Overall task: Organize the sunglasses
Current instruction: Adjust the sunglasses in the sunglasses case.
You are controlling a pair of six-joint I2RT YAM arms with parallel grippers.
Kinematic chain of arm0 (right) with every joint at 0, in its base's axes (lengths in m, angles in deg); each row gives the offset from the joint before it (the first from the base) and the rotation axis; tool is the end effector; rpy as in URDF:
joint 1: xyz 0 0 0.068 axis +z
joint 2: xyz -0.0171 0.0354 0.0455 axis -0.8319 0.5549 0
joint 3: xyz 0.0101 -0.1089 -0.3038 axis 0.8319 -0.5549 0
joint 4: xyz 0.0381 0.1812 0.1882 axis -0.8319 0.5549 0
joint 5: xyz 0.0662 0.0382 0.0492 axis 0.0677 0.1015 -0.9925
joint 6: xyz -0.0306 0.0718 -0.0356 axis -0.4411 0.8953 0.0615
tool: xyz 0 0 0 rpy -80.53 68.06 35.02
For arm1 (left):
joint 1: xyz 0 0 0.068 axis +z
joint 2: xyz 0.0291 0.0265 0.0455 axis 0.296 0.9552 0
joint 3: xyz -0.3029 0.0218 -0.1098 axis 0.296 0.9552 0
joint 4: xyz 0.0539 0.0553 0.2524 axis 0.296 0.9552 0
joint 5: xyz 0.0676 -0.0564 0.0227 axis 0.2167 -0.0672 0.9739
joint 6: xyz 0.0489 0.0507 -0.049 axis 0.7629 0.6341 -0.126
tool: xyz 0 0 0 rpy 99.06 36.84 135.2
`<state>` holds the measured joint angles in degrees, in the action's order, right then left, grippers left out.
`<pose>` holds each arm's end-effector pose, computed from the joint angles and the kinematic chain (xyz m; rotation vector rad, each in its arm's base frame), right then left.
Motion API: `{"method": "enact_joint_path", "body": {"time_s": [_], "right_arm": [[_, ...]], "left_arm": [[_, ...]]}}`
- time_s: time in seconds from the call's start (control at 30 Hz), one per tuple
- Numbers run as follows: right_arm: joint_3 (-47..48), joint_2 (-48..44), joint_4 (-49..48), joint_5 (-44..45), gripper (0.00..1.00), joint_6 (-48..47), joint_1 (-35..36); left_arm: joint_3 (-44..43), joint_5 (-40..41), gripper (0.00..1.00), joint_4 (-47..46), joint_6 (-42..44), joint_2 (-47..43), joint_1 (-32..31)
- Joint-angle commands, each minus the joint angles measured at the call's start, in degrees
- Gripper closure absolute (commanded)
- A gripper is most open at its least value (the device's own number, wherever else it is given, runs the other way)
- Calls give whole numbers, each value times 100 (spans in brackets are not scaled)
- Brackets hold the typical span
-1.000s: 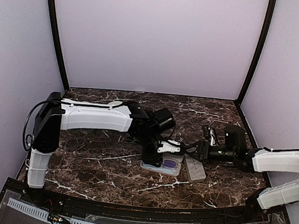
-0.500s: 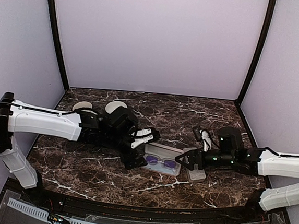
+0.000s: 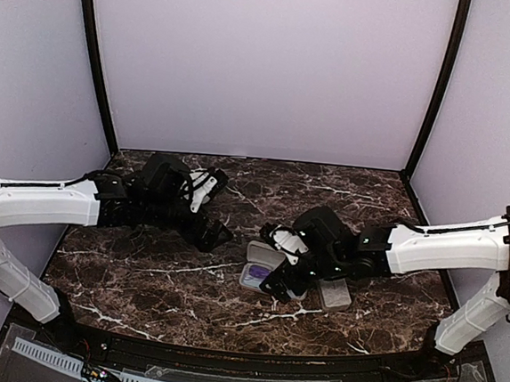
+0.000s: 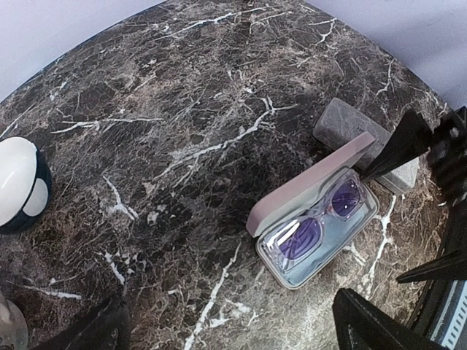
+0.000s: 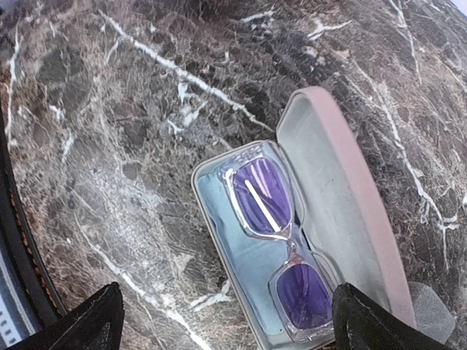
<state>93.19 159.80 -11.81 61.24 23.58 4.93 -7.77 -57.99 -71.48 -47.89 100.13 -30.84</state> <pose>0.1636 0.2938 0.2341 -1.0968 2.2156 0.5152 0.2247 -0.2534 0.2949 0.8130 2.0669 -0.5669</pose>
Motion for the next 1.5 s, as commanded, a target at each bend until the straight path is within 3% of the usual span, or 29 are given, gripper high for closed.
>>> {"method": "enact_joint_path", "body": {"time_s": [0.0, 0.43, 1.47], "right_arm": [[603, 526, 709, 900, 0, -553, 367], [1671, 1741, 1549, 2309, 0, -816, 734], [1944, 2304, 1854, 2343, 2, -1094, 706]], "left_arm": [[104, -89, 1, 84, -219, -271, 112], [217, -50, 1, 165, -83, -254, 160], [146, -354, 1, 104, -81, 69, 165]]}}
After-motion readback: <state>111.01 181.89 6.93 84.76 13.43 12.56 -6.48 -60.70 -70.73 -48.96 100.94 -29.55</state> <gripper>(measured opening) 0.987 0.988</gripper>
